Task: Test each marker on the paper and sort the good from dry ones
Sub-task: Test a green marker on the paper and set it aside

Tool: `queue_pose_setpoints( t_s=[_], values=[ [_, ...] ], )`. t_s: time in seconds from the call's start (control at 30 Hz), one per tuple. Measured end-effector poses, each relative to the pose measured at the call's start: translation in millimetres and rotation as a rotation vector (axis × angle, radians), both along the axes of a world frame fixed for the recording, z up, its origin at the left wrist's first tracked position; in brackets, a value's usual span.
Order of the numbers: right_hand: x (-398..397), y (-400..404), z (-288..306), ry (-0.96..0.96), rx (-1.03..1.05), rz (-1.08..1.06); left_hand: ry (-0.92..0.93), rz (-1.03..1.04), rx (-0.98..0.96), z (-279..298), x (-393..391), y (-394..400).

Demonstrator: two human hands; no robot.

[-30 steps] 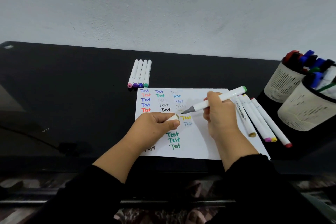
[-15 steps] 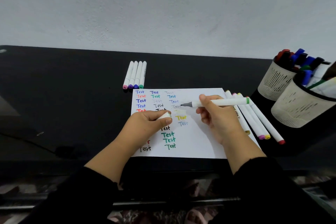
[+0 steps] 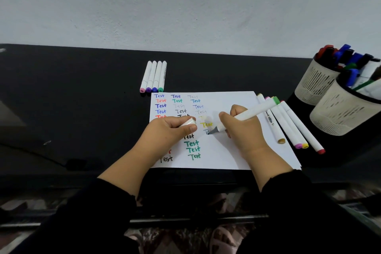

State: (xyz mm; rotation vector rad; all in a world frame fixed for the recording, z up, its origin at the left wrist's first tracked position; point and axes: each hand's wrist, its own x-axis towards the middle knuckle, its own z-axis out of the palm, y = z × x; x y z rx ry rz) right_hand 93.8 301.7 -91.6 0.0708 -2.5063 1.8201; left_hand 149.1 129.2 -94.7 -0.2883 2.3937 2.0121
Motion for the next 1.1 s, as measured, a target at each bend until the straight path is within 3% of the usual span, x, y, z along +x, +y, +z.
queue_pose_setpoints(
  t_s=[0.3, 0.83, 1.1],
  values=[
    [2.5, -0.7, -1.8, 0.015, 0.090, 0.063, 0.004, -0.002, 0.003, -1.1, -1.0, -0.7],
    [-2.6, 8.8, -3.1, -0.005, -0.013, 0.034, -0.002, 0.002, -0.015, -2.2, -1.0, -1.4],
    [0.5, 8.0, -2.3, 0.016, 0.050, 0.039, 0.003, -0.012, -0.015, -2.5, -0.5, -1.3]
  ],
)
